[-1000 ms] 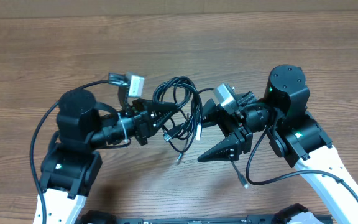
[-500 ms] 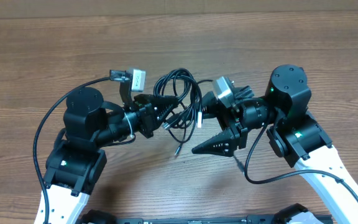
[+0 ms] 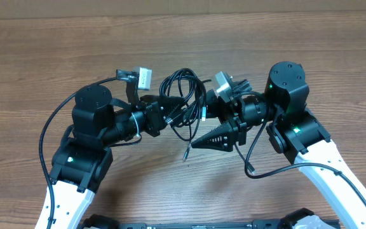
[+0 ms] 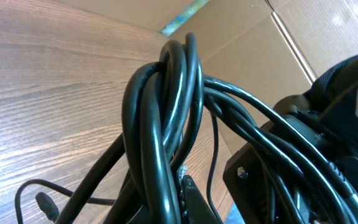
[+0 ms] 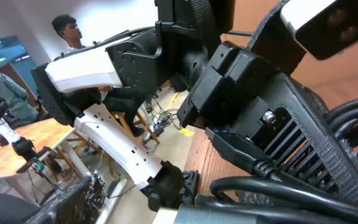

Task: Untangle cables

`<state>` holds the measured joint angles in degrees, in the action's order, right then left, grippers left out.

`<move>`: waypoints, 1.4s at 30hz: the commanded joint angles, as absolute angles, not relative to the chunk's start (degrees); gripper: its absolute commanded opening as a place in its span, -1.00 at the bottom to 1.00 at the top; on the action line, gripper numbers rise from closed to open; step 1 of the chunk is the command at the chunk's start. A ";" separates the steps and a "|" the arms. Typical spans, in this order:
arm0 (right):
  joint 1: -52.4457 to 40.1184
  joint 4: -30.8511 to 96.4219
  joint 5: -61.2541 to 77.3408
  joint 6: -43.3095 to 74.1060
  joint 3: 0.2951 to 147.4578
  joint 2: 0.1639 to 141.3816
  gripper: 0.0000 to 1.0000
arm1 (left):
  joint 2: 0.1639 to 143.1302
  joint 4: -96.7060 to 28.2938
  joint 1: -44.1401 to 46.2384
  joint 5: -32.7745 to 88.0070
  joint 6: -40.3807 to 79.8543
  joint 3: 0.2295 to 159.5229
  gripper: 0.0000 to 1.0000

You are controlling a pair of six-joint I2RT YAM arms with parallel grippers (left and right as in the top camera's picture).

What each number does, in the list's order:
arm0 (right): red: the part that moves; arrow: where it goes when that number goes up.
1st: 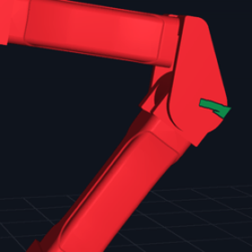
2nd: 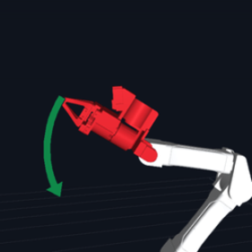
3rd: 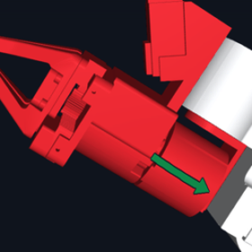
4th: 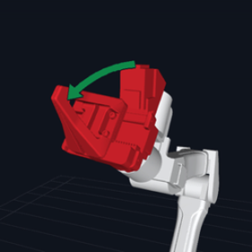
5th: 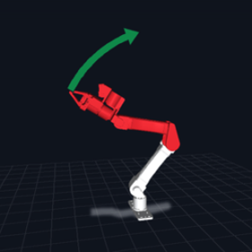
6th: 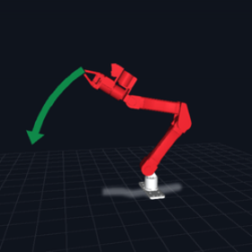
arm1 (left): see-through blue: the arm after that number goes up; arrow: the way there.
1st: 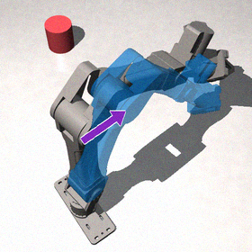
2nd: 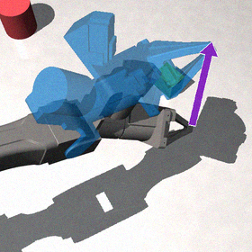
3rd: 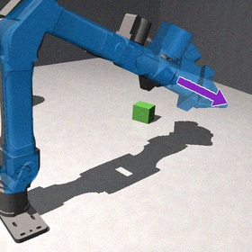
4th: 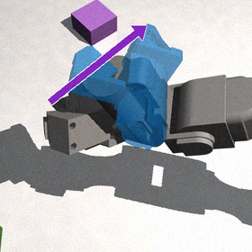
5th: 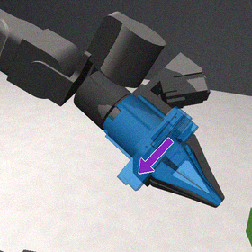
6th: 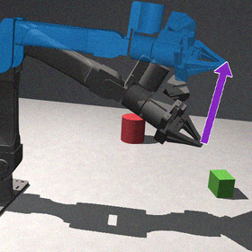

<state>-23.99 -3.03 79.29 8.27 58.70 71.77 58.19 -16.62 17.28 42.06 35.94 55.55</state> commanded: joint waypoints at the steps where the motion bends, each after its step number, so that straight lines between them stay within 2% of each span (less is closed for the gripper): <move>1: -23.86 -3.44 76.53 11.18 59.22 71.81 0.42 | 57.82 -16.21 17.93 44.75 30.39 56.31 -0.92; 7: -23.86 -3.42 76.12 12.27 59.22 71.81 0.36 | 55.66 -15.09 17.93 44.62 26.76 56.34 -0.91; 13: -23.86 -3.42 66.98 17.85 59.22 71.81 0.33 | 54.46 -15.18 17.93 48.45 26.79 56.34 -0.92; 18: -23.86 -3.36 63.81 18.02 59.22 71.81 0.33 | 54.33 -15.22 17.93 51.37 26.81 56.34 -0.92; 26: -21.63 -1.54 62.02 18.02 59.22 71.81 0.31 | 53.01 -15.64 17.91 51.57 27.05 56.34 -0.91; 27: -20.49 -0.43 61.12 18.02 59.22 71.81 0.26 | 52.53 -15.64 17.91 52.38 27.03 56.34 -0.92; 31: -17.63 0.47 60.82 18.02 59.22 71.81 0.25 | 51.62 -15.79 18.04 57.34 28.08 56.34 -0.92; 42: -17.50 3.44 59.51 18.00 59.22 71.81 0.26 | 51.62 -18.15 18.11 59.81 28.71 56.34 -0.91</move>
